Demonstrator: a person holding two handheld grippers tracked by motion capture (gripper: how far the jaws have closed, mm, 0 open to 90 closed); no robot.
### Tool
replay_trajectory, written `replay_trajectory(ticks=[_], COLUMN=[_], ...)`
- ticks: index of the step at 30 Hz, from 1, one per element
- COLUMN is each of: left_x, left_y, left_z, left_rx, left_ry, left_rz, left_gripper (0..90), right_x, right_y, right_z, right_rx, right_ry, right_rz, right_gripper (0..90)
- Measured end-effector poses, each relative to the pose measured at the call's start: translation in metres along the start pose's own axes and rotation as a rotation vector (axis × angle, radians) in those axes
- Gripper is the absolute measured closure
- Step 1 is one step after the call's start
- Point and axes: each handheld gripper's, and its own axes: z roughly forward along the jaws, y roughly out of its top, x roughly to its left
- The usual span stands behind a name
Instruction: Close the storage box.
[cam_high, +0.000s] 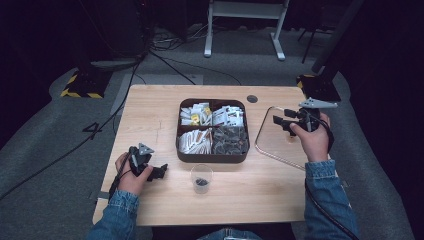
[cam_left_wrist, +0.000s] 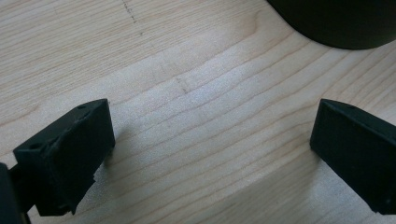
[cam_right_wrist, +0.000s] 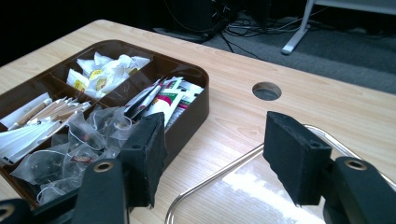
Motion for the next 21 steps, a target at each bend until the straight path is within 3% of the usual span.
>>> replay_trajectory(ticks=[3, 10, 18, 21], left_x=[0.000, 0.000, 0.000, 0.000], left_y=[0.000, 0.000, 0.000, 0.000], left_z=[0.000, 0.000, 0.000, 0.000], left_rx=[0.000, 0.000, 0.000, 0.000], left_ry=[0.000, 0.000, 0.000, 0.000], left_rz=[0.000, 0.000, 0.000, 0.000], left_gripper=[0.2, 0.2, 0.2, 0.2], right_x=[-0.010, -0.034, -0.056, -0.061], right_y=[-0.004, -0.021, -0.041, -0.049], right_z=[0.000, 0.009, 0.021, 0.027], right_rx=[0.001, 0.061, 0.121, 0.139], right_ry=[-0.007, -0.089, -0.184, -0.194], right_rz=[0.023, 0.053, 0.033, 0.045], right_gripper=[39.8, 42.9, 43.9, 44.9])
